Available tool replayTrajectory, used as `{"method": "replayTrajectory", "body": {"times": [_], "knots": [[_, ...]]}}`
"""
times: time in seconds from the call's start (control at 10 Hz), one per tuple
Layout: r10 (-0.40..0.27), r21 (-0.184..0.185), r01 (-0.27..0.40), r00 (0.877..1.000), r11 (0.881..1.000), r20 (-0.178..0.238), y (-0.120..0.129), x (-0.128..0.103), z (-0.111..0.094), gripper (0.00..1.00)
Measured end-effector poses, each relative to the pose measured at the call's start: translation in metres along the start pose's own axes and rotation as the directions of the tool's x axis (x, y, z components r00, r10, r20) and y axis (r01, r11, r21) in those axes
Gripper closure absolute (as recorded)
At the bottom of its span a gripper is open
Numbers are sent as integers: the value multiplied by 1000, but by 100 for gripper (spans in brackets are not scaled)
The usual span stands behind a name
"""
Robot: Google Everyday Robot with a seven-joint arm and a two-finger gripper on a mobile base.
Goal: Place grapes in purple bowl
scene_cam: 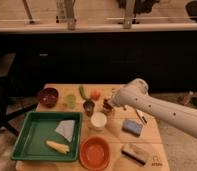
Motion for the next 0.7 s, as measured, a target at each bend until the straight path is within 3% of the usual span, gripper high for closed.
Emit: {"method": "replayTrajectory", "body": {"times": [0.2, 0.4, 0.7], "knots": [[-25, 56, 22, 999, 998, 41, -9, -15, -25, 100], [-44, 80, 38, 996, 996, 76, -12, -31, -37, 100], [-110, 73, 102, 987, 992, 113, -7, -53, -43, 100]]}}
